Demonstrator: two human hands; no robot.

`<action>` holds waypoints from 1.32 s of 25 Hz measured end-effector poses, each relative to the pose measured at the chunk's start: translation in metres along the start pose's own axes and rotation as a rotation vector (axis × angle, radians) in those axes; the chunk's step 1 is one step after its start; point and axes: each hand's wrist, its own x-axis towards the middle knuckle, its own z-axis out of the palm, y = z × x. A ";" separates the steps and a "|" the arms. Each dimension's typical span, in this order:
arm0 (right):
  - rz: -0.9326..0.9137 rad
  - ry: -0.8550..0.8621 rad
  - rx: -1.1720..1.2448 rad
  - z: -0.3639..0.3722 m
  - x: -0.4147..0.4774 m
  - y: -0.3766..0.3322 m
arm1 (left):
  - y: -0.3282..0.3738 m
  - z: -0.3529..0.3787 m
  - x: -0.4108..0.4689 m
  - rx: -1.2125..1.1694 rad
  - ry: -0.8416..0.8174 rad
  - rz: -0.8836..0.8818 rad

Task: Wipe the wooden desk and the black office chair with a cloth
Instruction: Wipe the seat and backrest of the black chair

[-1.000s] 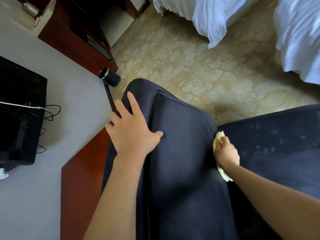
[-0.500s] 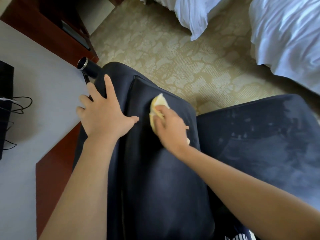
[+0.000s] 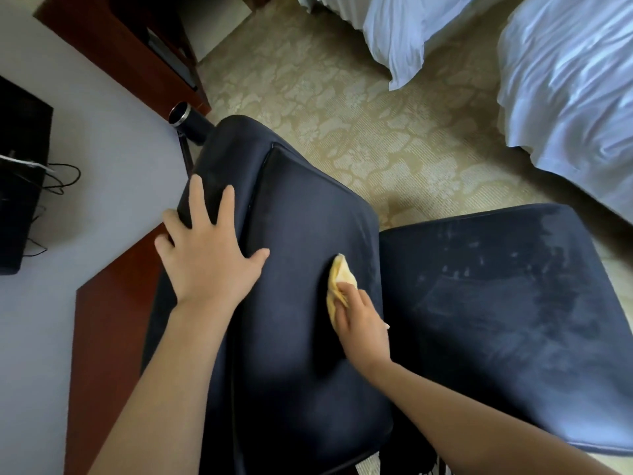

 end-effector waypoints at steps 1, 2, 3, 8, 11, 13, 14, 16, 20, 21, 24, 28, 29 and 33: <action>0.066 -0.040 -0.029 -0.003 -0.002 0.011 | -0.001 0.000 -0.014 0.025 -0.007 -0.015; 0.135 -0.082 -0.044 -0.006 -0.007 0.022 | -0.002 0.000 -0.029 0.056 -0.013 -0.029; 0.208 -0.126 -0.050 -0.009 -0.013 0.031 | -0.003 0.001 -0.044 0.083 -0.018 -0.048; 0.447 -0.312 -0.085 -0.010 -0.050 0.054 | -0.007 0.006 -0.111 0.088 0.019 -0.145; 0.472 -0.337 -0.061 -0.010 -0.071 0.050 | -0.010 0.010 -0.146 0.066 0.045 -0.201; 0.424 -0.340 -0.042 -0.010 -0.087 0.038 | -0.010 0.010 -0.167 0.063 0.038 -0.230; 0.382 -0.340 -0.033 -0.010 -0.095 0.030 | -0.010 0.010 -0.175 0.065 0.035 -0.240; 0.275 -0.322 0.001 -0.010 -0.113 0.011 | -0.013 0.010 -0.188 0.062 0.035 -0.240; 0.028 -0.269 0.073 -0.005 -0.139 -0.036 | -0.023 0.010 -0.197 0.015 0.029 -0.163; -0.038 -0.258 0.067 -0.002 -0.143 -0.048 | -0.025 0.010 -0.197 0.000 0.027 -0.138; -0.217 -0.247 0.101 0.002 -0.142 -0.073 | -0.028 0.010 -0.198 -0.037 0.024 -0.097; -0.214 -0.247 0.047 -0.008 -0.114 -0.050 | -0.029 0.010 -0.198 -0.032 0.010 -0.062; -0.123 -0.230 0.016 -0.011 -0.109 -0.037 | -0.030 0.010 -0.198 -0.033 -0.005 -0.052; 0.320 -0.338 -0.122 -0.010 -0.103 0.012 | -0.030 0.007 -0.197 -0.030 -0.031 -0.029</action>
